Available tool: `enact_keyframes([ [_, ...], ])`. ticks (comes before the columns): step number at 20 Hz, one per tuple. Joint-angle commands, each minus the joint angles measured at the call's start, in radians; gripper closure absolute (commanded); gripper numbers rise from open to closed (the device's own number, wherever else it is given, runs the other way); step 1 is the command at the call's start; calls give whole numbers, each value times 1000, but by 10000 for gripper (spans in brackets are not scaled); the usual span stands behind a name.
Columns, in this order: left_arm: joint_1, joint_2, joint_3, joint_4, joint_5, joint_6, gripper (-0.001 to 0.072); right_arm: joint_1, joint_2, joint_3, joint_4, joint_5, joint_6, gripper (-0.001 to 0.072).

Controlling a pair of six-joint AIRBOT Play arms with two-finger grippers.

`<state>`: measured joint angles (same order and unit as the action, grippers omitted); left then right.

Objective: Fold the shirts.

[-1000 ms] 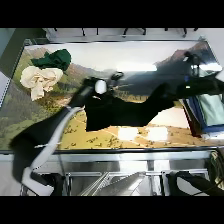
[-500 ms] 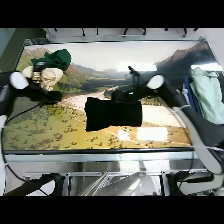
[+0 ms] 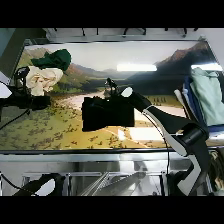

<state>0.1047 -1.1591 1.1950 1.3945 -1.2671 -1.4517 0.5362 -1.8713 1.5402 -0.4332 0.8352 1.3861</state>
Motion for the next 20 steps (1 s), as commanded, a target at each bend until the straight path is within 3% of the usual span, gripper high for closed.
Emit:
enact_keyframes([
  [1,4,4,-25,-13,1,11,687,-80,64,9,10,145,-48,13],
  [4,4,4,-25,-135,16,60,687,-206,211,-34,-154,326,-28,13],
  [9,-7,4,-25,-193,15,54,687,-470,440,-355,-275,315,-31,13],
  [14,-84,4,-24,-192,10,52,687,-589,332,-454,-264,261,-102,13],
  [20,-115,4,-24,-191,10,-3,687,-517,105,-454,-48,239,-208,13],
])
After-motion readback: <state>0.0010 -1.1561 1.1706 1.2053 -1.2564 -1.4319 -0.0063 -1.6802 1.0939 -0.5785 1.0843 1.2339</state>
